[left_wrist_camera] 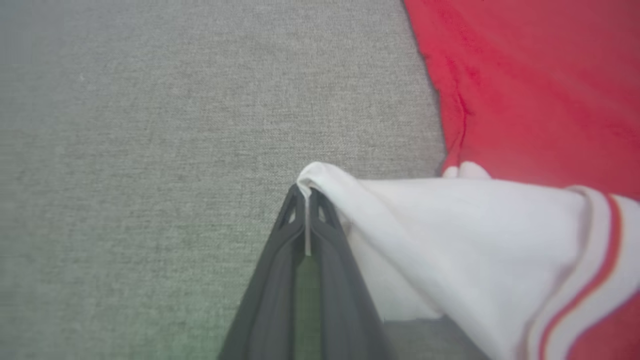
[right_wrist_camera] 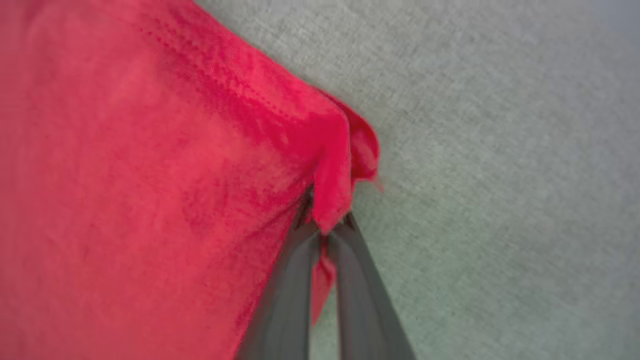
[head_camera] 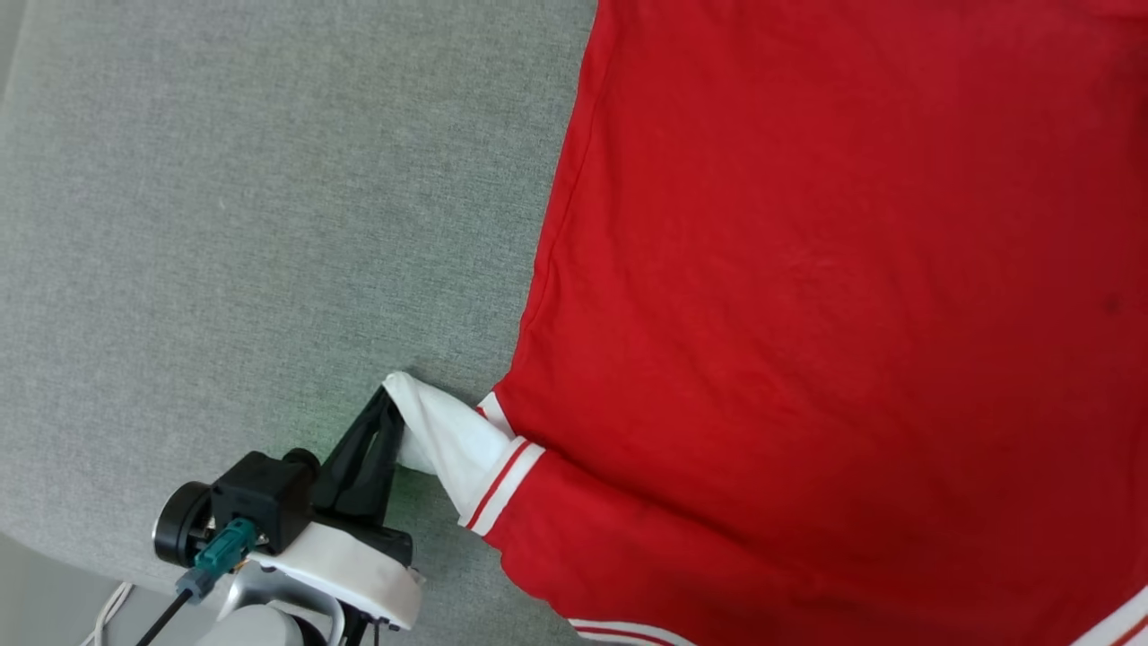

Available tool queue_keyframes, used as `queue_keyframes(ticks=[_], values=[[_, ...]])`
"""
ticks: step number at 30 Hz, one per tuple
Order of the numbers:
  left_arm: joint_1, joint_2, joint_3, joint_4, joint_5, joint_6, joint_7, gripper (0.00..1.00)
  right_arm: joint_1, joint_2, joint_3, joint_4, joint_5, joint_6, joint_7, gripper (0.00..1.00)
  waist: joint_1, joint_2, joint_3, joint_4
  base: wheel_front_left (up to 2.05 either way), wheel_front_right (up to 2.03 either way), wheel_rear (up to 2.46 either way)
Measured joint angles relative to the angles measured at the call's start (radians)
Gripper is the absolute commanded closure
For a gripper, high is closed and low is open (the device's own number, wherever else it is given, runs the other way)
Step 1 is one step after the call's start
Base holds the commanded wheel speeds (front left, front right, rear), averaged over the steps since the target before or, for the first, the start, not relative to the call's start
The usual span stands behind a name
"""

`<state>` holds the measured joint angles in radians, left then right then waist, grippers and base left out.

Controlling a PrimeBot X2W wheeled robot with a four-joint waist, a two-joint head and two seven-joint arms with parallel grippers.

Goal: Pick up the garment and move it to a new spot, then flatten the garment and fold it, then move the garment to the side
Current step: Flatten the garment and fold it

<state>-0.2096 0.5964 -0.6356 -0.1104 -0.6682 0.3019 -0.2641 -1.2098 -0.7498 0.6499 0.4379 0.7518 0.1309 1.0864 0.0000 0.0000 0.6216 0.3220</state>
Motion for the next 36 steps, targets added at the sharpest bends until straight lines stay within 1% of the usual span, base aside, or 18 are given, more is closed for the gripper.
queue_keyframes(ticks=[5, 7, 9, 12, 15, 17, 22, 27, 30, 33, 36], values=[[0.037, 0.006, 0.022, 0.013, 0.005, -0.003, 0.001, 1.0, 0.01, 0.016, 0.037, 0.002, 0.022, 0.0, -0.078, 1.0, 0.0001, 0.0, -0.062, -0.019, 0.0, 0.0, 0.0], [0.054, 0.014, 0.03, 0.012, 0.005, -0.002, 0.001, 1.0, 0.01, 0.011, 0.057, -0.018, 0.035, 0.0, -0.111, 1.0, 0.0001, 0.0, -0.094, -0.03, 0.0, 0.0, 0.0], [0.072, 0.025, 0.036, 0.009, 0.004, 0.002, 0.001, 1.0, 0.011, -0.01, 0.08, -0.046, 0.059, 0.0, -0.137, 1.0, 0.0, 0.0, -0.127, -0.042, 0.0, 0.0, 0.0], [0.105, 0.039, 0.042, 0.001, -0.004, 0.013, 0.002, 1.0, 0.019, -0.057, 0.126, -0.112, 0.094, 0.0, -0.177, 1.0, 0.0, 0.0, -0.179, -0.063, 0.0, 0.0, 0.0], [0.142, 0.056, 0.051, -0.01, -0.014, 0.028, 0.006, 1.0, 0.06, -0.115, 0.169, -0.19, 0.138, 0.0, -0.217, 1.0, 0.0, 0.0, -0.228, -0.086, 0.0, 0.0, 0.0], [0.167, 0.066, 0.056, -0.018, -0.021, 0.042, 0.006, 1.0, 0.096, -0.161, 0.194, -0.246, 0.16, 0.0, -0.242, 1.0, 0.0, 0.0, -0.26, -0.103, 0.0, 0.0, 0.0], [0.223, 0.092, 0.064, -0.045, -0.033, 0.061, 0.009, 1.0, 0.221, -0.292, 0.229, -0.381, 0.211, 0.0, -0.305, 1.0, 0.0, 0.0, -0.329, -0.148, 0.0, 0.0, 0.0], [0.265, 0.115, 0.067, -0.068, -0.04, 0.083, 0.015, 1.0, 0.4, -0.42, 0.233, -0.474, 0.263, 0.0, -0.358, 1.0, 0.0, 0.0, -0.378, -0.196, 0.0, 0.0, 0.0], [0.282, 0.119, 0.069, -0.08, -0.04, 0.095, 0.016, 1.0, 0.528, -0.479, 0.225, -0.497, 0.297, 0.0, -0.394, 1.0, -0.0001, 0.0, -0.397, -0.225, 0.0, 0.0, 0.0], [0.29, 0.122, 0.068, -0.084, -0.04, 0.099, 0.016, 1.0, 0.664, -0.514, 0.227, -0.503, 0.33, 0.0, -0.429, 1.0, -0.0001, 0.0, -0.409, -0.25, 0.0, 0.0, 0.0], [0.293, 0.124, 0.066, -0.086, -0.04, 0.101, 0.016, 1.0, 0.809, -0.524, 0.241, -0.489, 0.345, 0.0, -0.471, 1.0, -0.0001, 0.0, -0.417, -0.264, 0.0, 0.0, 0.0]])
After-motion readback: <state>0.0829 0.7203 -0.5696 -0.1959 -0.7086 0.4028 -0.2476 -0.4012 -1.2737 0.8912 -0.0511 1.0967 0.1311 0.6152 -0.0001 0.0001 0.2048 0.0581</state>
